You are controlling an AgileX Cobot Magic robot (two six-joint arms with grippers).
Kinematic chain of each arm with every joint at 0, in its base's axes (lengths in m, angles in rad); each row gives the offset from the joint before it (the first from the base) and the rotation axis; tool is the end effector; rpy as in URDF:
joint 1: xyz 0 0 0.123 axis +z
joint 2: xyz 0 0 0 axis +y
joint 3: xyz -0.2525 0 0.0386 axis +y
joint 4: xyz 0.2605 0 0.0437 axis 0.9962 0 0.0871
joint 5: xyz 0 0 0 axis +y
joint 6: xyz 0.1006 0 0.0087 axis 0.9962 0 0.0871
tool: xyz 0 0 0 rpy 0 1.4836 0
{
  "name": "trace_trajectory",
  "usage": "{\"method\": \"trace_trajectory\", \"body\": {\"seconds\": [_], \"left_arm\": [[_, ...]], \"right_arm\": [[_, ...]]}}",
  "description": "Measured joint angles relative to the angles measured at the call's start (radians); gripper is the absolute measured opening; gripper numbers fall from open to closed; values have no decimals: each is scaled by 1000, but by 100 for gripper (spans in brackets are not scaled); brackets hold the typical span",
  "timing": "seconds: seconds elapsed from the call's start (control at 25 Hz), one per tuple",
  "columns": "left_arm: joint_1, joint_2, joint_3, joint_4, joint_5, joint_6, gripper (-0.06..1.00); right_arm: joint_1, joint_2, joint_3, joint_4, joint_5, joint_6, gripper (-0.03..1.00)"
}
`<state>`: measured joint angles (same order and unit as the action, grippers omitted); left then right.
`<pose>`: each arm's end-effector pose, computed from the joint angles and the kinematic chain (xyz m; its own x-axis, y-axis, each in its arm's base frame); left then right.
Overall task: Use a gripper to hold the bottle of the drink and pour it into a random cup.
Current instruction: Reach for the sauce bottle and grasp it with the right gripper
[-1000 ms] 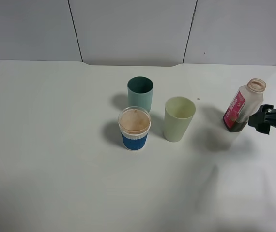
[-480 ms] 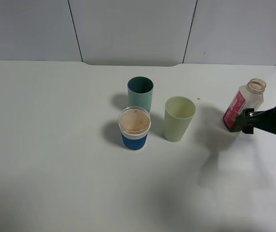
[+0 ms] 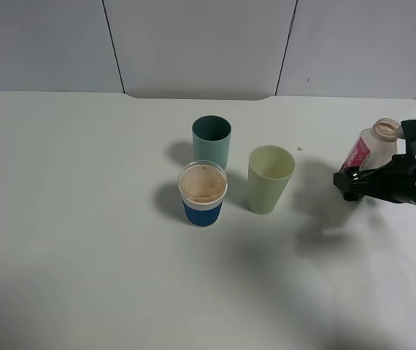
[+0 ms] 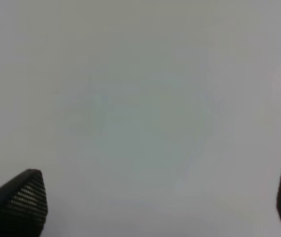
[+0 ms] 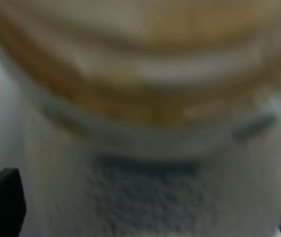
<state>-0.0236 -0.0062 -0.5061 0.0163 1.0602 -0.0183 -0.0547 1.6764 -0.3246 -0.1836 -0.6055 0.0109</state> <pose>0.0433 0.0004 0.2809 -0.4445 0.0002 -0.8958 0.0063 1.0000 -0.0029 0.2433 -0.0028 0.0630 -0.6078 -0.1063 -0.7869 -0.1134 0.9925 -0.0465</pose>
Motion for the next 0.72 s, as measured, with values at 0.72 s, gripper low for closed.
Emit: {"method": "trace_trajectory", "body": {"seconds": [0.72], "left_arm": [[0, 0, 0, 0, 0, 0, 93]], "right_arm": [[0, 66, 0, -29, -220, -75, 99]]}}
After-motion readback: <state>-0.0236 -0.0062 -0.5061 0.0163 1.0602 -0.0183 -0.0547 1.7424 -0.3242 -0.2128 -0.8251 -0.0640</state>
